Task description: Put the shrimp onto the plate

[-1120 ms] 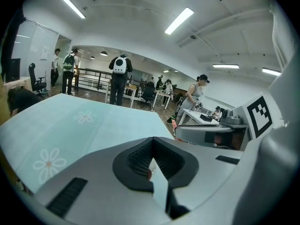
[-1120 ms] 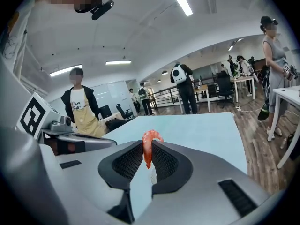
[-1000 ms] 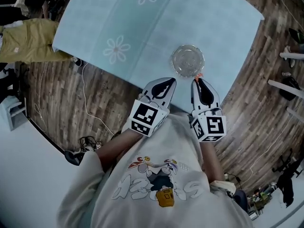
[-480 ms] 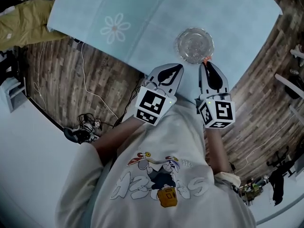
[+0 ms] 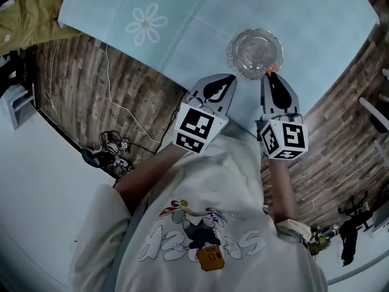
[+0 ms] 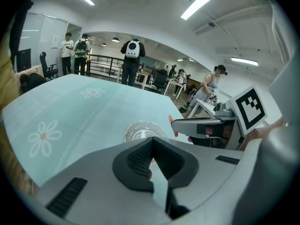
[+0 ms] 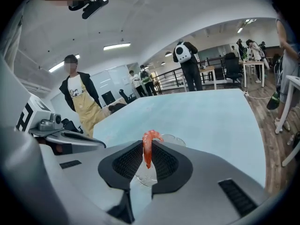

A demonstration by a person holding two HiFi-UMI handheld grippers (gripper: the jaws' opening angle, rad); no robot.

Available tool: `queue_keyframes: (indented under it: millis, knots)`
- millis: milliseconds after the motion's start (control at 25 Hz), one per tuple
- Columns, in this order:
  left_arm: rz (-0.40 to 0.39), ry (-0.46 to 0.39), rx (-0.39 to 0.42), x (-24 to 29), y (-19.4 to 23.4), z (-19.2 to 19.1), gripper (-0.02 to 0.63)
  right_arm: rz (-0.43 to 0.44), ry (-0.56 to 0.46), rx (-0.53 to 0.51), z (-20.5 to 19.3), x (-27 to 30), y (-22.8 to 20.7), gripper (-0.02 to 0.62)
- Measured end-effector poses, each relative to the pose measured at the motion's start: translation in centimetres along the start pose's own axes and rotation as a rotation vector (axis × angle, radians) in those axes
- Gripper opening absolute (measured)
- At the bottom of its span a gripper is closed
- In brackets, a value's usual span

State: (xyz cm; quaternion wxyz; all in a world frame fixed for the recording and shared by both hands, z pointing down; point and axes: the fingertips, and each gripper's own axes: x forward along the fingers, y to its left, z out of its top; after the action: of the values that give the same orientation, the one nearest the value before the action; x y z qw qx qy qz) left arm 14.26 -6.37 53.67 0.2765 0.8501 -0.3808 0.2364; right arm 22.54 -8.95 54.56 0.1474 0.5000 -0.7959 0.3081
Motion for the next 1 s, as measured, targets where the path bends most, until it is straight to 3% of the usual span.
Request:
queue_keyframes:
  millis: [400, 1000]
  knots:
    - [0.046, 0.044, -0.05, 3.0, 1.2, -2.2, 0.008, 0.016, 0.037, 0.028, -2.4, 2.5, -2.2, 0.077]
    - [0.063, 0.089, -0.057, 5.3, 3.6, -5.2, 0.008, 0.055, 0.135, 0.005, -5.1, 7.0, -2.2, 0.077]
